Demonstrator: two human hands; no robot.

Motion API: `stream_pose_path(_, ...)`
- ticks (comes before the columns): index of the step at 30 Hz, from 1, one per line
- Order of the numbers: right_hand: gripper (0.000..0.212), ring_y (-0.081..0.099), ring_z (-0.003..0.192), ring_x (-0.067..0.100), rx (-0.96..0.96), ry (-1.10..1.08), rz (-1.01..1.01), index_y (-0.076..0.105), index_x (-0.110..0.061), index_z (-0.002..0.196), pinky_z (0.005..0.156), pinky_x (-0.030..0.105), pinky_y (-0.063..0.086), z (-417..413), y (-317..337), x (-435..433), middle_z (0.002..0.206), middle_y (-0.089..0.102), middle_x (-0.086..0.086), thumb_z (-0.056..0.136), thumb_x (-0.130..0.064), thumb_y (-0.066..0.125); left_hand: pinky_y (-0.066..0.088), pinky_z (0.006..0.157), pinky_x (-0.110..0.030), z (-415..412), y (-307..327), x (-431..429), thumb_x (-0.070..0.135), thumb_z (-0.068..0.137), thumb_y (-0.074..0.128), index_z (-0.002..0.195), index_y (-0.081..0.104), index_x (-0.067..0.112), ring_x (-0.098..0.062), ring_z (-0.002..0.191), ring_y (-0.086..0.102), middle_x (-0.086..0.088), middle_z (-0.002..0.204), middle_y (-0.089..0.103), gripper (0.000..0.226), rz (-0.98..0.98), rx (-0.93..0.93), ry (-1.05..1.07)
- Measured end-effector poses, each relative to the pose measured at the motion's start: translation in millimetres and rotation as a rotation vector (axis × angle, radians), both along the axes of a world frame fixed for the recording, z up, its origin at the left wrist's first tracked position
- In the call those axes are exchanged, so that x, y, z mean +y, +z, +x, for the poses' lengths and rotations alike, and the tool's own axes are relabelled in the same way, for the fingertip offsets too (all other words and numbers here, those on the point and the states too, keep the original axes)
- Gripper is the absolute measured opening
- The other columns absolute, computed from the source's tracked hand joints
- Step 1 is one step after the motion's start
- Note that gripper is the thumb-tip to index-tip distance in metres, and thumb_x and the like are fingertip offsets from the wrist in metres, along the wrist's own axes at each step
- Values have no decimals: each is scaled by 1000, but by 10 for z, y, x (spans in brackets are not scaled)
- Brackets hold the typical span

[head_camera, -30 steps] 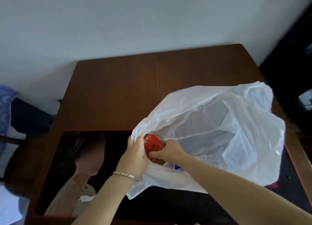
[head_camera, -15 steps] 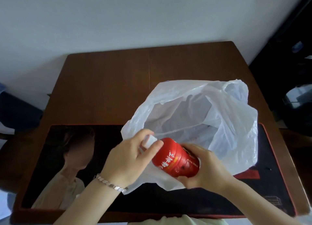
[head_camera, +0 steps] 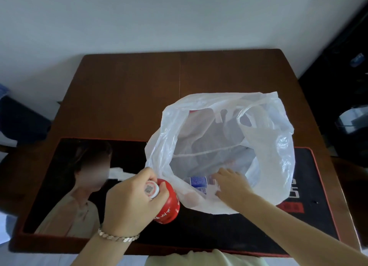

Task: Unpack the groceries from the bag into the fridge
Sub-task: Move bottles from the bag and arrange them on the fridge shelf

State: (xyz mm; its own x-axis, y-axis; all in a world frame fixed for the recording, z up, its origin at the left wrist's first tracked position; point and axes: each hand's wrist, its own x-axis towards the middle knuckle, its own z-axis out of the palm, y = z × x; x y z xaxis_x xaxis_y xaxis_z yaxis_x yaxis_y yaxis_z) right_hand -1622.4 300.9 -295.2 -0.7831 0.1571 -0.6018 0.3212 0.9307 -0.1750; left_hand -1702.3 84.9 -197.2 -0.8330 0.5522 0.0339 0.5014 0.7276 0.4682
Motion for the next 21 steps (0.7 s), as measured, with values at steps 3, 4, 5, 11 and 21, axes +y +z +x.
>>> stream_pose_path(3,71,36,130,25,-15,22,52,34,-16,138,107,36,32,-90,-74,-61,140,38,6,81,-46,64,27,44,0,6,1,-6,51,66,47,58,48,28,2,37,45,16,42,45,24,0,-11,38)
stream_pose_path(4,75,36,129,25,-9,25,5,33,-16,138,105,36,32,-123,-138,-96,139,39,6,79,-49,65,26,44,1,8,-4,0,51,66,47,58,48,28,2,36,44,17,42,45,24,2,-11,40)
stream_pose_path(5,76,38,127,25,-6,53,-43,34,-18,137,105,37,32,-149,-204,-140,138,40,5,76,-50,66,26,44,1,11,-13,8,51,67,47,58,49,28,1,36,44,17,42,44,25,3,-11,33)
stream_pose_path(11,77,49,118,23,-25,111,-63,42,-23,130,101,37,38,-229,-422,-192,129,50,0,66,-45,78,23,46,4,38,3,52,53,68,47,61,45,31,2,36,44,22,46,42,23,11,-2,-16)
stream_pose_path(21,75,56,105,19,186,-279,-293,46,-25,122,92,30,45,-13,-43,140,118,55,-4,59,-37,84,38,49,-12,-21,-104,443,41,77,49,134,34,49,-5,43,43,9,47,44,59,-263,20,-384)
